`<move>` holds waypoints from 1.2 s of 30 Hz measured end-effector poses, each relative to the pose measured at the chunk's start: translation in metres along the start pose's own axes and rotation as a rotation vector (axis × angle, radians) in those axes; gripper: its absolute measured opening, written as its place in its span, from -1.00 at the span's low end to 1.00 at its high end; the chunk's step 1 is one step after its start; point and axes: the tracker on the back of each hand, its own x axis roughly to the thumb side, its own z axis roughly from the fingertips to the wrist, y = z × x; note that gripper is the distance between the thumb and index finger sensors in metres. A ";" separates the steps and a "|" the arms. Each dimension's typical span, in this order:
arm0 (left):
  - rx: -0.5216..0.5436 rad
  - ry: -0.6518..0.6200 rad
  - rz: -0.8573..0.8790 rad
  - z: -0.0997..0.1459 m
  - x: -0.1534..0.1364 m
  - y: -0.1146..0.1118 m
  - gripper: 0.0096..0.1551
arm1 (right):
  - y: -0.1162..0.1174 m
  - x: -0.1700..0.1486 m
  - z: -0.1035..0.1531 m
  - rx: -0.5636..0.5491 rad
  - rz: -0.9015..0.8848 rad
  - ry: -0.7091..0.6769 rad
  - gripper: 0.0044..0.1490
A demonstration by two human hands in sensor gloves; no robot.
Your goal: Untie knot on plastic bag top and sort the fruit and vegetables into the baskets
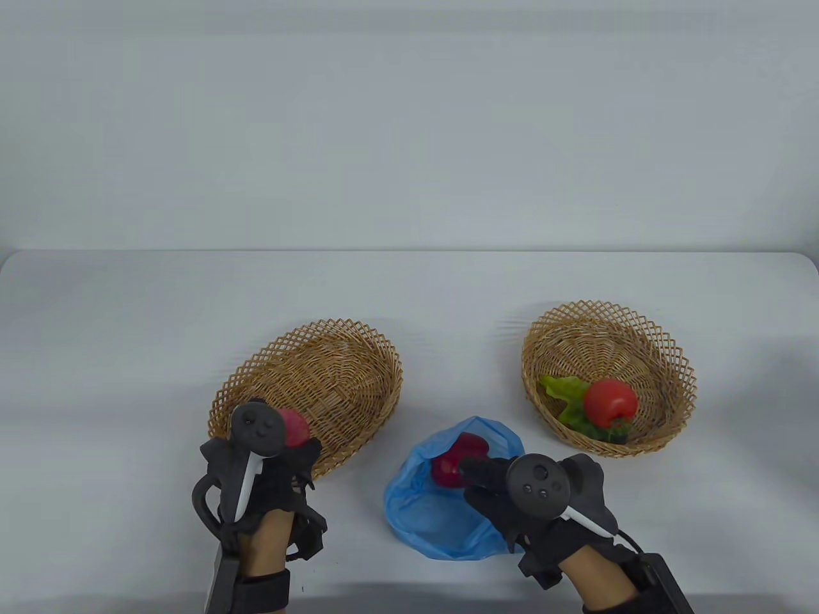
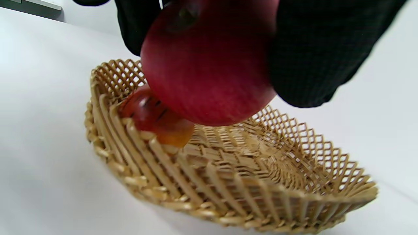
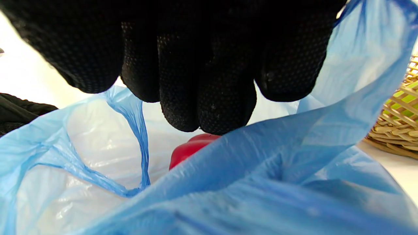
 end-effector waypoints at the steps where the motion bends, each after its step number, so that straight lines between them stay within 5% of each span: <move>1: -0.001 0.003 -0.005 0.000 0.001 -0.002 0.28 | 0.000 0.000 0.000 0.002 0.003 0.000 -0.36; 8: -0.009 0.013 -0.199 -0.004 0.014 -0.022 0.24 | 0.001 0.001 0.000 0.002 0.015 -0.002 -0.35; 19: -0.088 0.014 -0.144 -0.008 0.012 -0.024 0.16 | 0.004 -0.004 -0.003 0.021 0.021 0.029 -0.35; 26: -0.089 -0.379 0.105 0.039 0.048 -0.010 -0.03 | 0.000 -0.003 -0.003 -0.033 0.119 0.064 -0.34; 33: -0.107 -0.537 -0.305 0.066 0.088 -0.053 0.09 | 0.010 0.007 -0.007 -0.034 0.215 0.078 -0.29; 36: -0.070 -0.506 -0.417 0.069 0.097 -0.063 -0.10 | 0.024 0.010 -0.015 0.017 0.285 0.072 -0.19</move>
